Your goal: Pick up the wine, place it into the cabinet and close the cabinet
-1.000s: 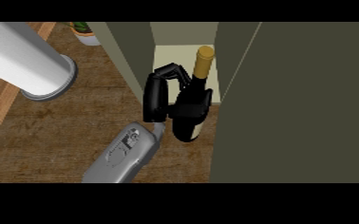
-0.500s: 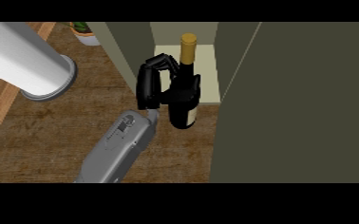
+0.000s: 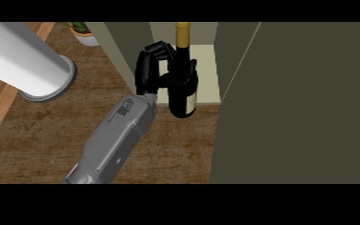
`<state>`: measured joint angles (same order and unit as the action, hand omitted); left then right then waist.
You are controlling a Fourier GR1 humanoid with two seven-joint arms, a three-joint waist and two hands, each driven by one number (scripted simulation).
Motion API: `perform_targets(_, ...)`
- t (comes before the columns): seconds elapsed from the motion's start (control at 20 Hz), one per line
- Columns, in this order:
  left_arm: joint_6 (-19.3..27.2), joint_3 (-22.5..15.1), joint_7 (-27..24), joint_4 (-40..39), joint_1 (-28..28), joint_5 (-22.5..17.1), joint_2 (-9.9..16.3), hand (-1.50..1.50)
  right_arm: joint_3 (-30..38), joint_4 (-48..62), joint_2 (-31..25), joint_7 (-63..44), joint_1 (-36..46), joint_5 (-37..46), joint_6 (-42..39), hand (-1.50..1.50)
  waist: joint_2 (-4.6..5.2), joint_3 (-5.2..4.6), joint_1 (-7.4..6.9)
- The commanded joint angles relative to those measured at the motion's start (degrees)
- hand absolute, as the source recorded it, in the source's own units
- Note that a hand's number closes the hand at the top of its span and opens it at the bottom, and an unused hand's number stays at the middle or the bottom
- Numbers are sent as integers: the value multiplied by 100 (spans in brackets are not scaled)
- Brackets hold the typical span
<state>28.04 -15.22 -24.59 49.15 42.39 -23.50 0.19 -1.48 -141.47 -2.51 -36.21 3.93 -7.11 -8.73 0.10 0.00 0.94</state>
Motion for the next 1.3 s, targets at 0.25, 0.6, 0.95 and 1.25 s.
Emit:
perform_targets(0.25,-231,527,-225,-1461,937,-35,-17,150,52,-684,20,-163,-418,-520,-48,-150,14,0,72)
perform_targets(0.6,-122,663,-1116,-2093,1176,-7,20,150,27,-509,38,-206,-175,-598,-80,-150,31,-2,81)
perform_targets(0.95,254,845,-1301,-2775,1942,-62,-17,150,-235,-430,149,63,-266,-226,-145,-150,38,0,142)
perform_targets(1.25,-47,1313,-1601,-3371,2088,-274,-16,150,160,-29,104,346,-216,-625,-270,-150,79,2,195)
